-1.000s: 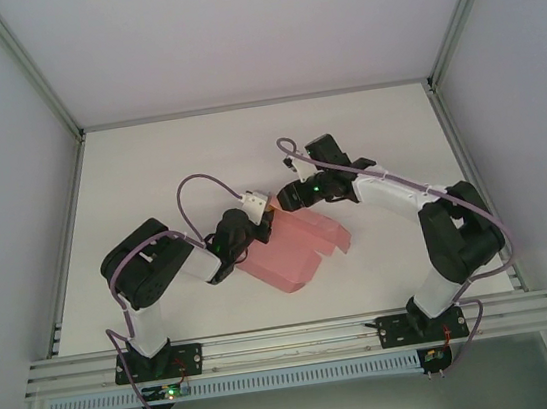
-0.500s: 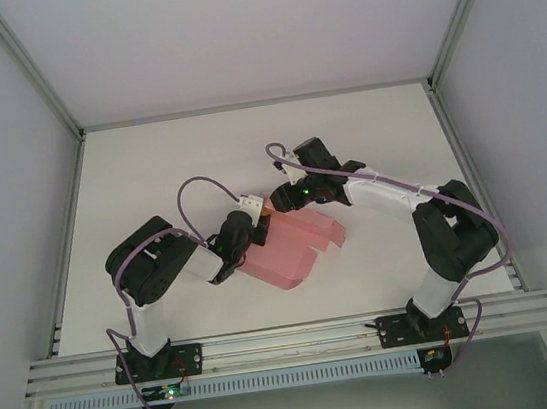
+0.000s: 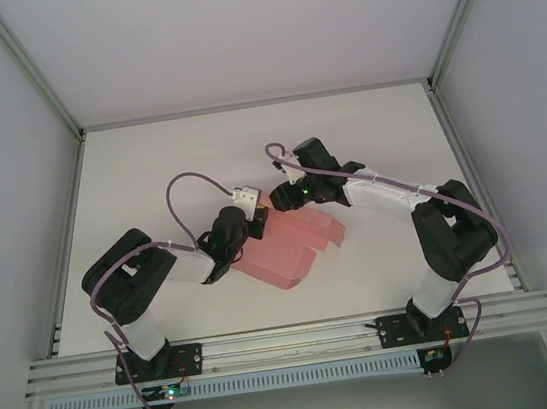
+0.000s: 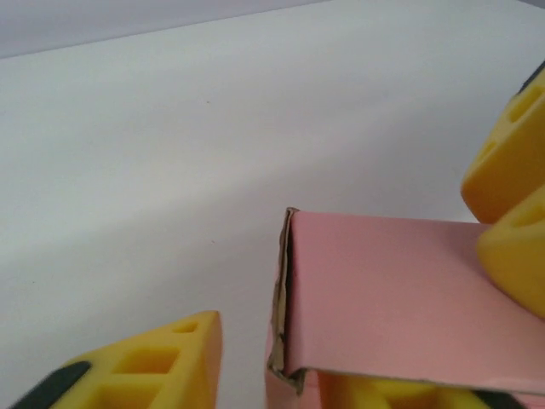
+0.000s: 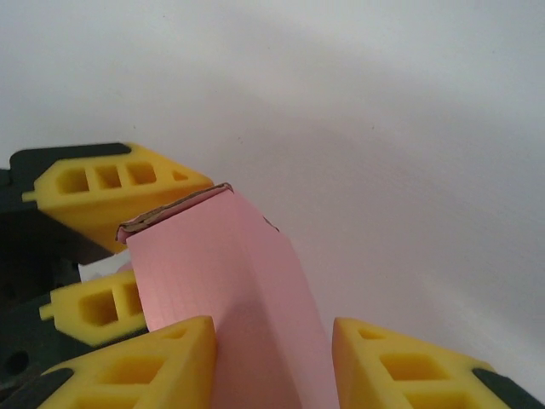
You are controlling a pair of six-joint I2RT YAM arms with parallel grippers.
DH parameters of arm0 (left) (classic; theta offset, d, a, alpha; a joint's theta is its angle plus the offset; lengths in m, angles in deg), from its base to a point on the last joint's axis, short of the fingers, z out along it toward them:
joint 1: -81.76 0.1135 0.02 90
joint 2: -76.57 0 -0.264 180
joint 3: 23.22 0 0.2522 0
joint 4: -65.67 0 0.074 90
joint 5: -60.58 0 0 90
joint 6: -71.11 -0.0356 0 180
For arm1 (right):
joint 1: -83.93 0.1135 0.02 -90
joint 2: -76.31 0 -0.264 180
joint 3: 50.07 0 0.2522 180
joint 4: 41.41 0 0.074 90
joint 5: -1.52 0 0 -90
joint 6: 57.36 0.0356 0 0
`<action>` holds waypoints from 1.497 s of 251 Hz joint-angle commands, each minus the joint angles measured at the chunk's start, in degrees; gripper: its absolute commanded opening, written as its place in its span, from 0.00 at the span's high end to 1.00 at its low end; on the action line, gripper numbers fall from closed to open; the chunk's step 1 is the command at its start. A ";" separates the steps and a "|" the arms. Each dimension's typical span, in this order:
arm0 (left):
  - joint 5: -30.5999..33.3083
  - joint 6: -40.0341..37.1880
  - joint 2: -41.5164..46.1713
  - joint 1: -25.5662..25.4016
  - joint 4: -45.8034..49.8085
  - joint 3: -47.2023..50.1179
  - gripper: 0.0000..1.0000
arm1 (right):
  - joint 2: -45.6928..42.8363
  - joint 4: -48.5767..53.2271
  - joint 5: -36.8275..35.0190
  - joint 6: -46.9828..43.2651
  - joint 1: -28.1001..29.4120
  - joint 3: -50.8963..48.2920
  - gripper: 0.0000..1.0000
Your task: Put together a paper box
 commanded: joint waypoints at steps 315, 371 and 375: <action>5.26 4.67 12.24 -0.38 13.95 -2.51 1.00 | -38.14 13.08 -11.69 -0.31 -7.75 -12.32 0.09; 3.46 5.48 13.62 -0.24 13.00 -2.65 1.00 | -36.76 11.66 -12.28 1.10 -8.18 -17.63 0.10; 3.09 5.50 13.73 -0.25 13.02 -2.65 1.00 | -36.42 11.16 -12.00 1.16 -8.19 -17.85 0.10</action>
